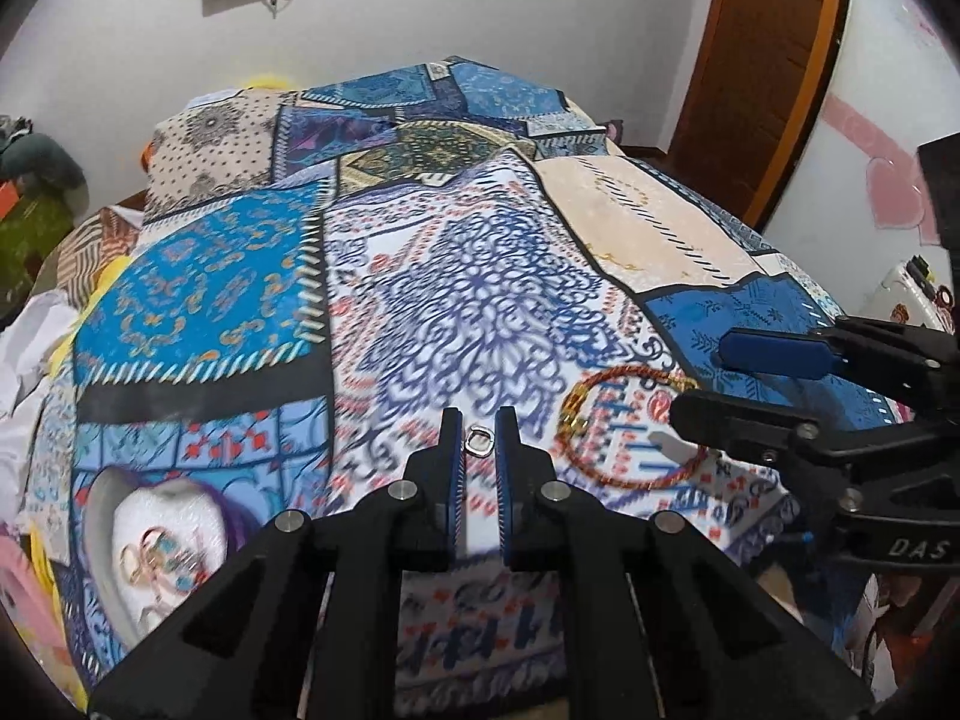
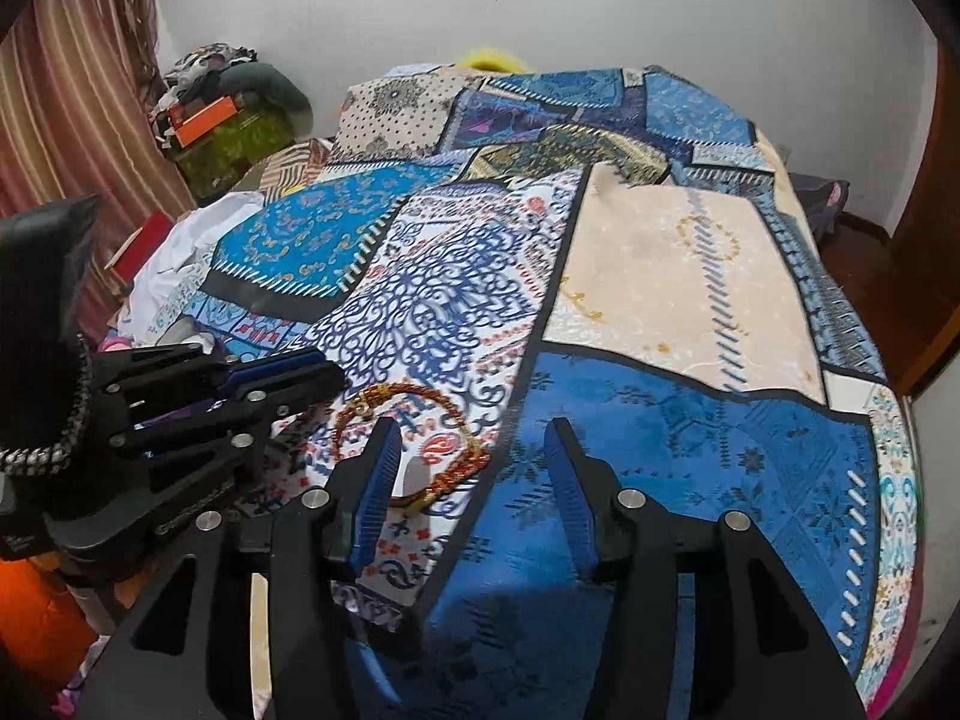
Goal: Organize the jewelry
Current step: 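Grasp a small silver ring with the left tool while the right tool grasps the red gold-clasp bracelet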
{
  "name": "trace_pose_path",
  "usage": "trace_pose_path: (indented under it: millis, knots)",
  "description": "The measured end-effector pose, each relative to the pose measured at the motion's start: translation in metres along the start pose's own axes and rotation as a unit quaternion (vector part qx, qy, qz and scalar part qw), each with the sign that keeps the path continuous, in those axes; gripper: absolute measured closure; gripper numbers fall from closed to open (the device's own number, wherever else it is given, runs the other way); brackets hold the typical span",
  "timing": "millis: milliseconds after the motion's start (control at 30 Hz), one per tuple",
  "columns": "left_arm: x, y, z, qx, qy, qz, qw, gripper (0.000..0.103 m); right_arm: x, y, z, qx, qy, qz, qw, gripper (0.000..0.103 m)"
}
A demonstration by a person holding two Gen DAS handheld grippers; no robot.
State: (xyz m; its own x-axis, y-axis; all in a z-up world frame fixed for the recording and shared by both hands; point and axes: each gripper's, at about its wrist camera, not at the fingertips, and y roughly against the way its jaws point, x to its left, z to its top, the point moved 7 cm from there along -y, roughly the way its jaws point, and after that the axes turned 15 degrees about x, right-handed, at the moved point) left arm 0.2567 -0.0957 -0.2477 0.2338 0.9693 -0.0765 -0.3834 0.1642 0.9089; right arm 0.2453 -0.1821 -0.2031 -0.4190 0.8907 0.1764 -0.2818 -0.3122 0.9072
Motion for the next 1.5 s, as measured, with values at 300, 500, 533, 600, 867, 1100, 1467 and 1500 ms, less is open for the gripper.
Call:
trace_pose_path:
  millis: [300,500,533,600,867,1100,1467,1500]
  knots:
    - [0.019,0.038,-0.019,-0.027,0.018,0.028,0.9991,0.094,0.026,-0.016,0.003,0.018,0.017,0.023,0.999,0.044]
    - [0.028,0.053,-0.024,-0.039,0.029,0.03,0.9984,0.094,0.042,-0.029,-0.001,0.029,0.06,-0.041,0.997,0.034]
    - [0.029,0.054,-0.025,-0.04,0.03,0.031,0.9983,0.094,0.041,-0.029,0.0,0.03,0.061,-0.042,0.997,0.034]
    - [0.03,0.056,-0.028,-0.041,0.033,0.031,0.9981,0.094,0.038,-0.029,0.0,0.03,0.057,-0.036,0.997,0.034]
    - [0.029,0.064,-0.037,-0.043,0.033,0.031,0.9981,0.094,0.03,-0.03,0.005,0.013,0.036,-0.044,0.998,0.077]
    - [0.033,0.079,-0.041,-0.055,0.04,0.02,0.9975,0.094,0.029,-0.027,0.007,0.015,0.014,-0.038,0.999,0.093]
    - [0.052,0.106,-0.053,-0.08,0.057,0.027,0.9948,0.094,0.053,0.003,0.012,-0.017,0.023,-0.028,0.999,0.094]
    - [0.055,0.109,-0.054,-0.083,0.059,0.028,0.9945,0.094,0.055,0.005,0.014,-0.021,0.026,-0.029,0.999,0.094]
